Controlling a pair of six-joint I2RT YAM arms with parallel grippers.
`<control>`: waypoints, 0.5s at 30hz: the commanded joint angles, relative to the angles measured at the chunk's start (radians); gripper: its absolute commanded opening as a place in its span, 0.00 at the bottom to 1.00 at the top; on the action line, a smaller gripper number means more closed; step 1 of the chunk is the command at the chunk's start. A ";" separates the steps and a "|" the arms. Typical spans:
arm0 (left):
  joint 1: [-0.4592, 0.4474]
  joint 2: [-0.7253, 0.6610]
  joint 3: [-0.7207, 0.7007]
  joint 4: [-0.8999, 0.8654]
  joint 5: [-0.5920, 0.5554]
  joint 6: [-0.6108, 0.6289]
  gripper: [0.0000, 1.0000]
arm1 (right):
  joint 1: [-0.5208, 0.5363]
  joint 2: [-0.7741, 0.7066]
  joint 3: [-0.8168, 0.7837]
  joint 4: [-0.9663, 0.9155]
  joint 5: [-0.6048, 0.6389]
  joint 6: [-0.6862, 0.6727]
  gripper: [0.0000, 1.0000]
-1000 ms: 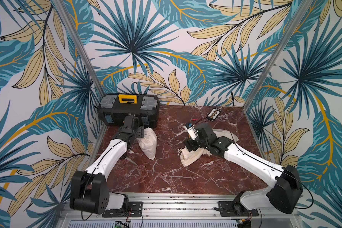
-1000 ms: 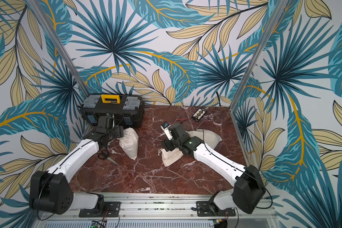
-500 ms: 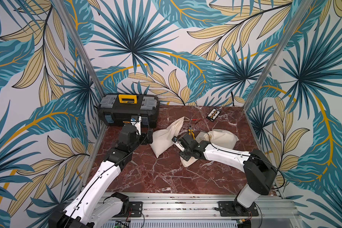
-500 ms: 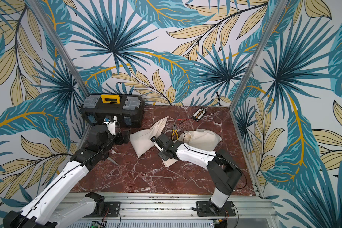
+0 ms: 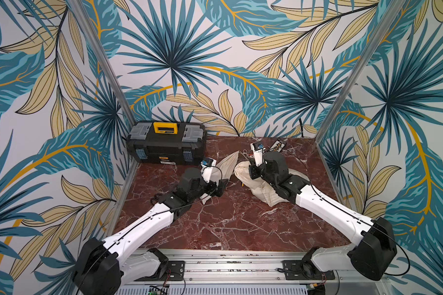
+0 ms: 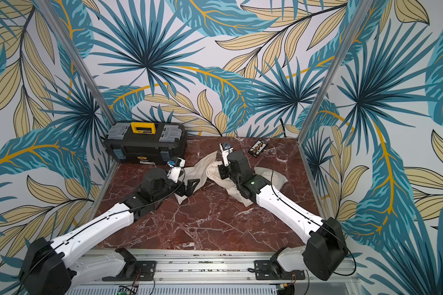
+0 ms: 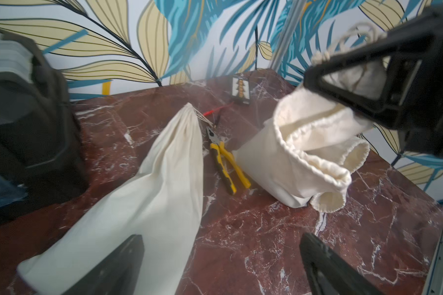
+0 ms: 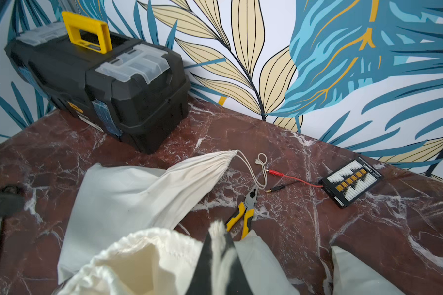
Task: Close the soil bag
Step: Frap the soil bag at the center of the board.
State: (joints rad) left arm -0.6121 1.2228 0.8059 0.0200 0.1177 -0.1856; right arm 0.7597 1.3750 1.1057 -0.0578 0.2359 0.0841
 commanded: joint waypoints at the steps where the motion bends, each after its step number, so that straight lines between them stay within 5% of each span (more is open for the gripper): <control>1: -0.037 0.078 0.069 0.124 0.072 0.035 1.00 | 0.000 -0.001 -0.017 0.101 -0.044 0.053 0.00; 12: -0.054 0.161 0.033 0.373 0.057 -0.061 0.97 | 0.000 0.007 -0.039 0.158 -0.116 0.090 0.00; 14: -0.054 0.164 0.030 0.393 0.046 -0.076 0.83 | 0.000 0.010 -0.039 0.162 -0.122 0.095 0.00; 15: -0.054 0.167 0.038 0.380 0.017 -0.079 0.66 | 0.000 0.008 -0.039 0.163 -0.119 0.095 0.00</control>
State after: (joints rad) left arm -0.6662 1.3819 0.8516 0.3244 0.1745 -0.2382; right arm 0.7589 1.3804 1.0836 0.0097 0.1410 0.1574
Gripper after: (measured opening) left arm 0.756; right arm 0.076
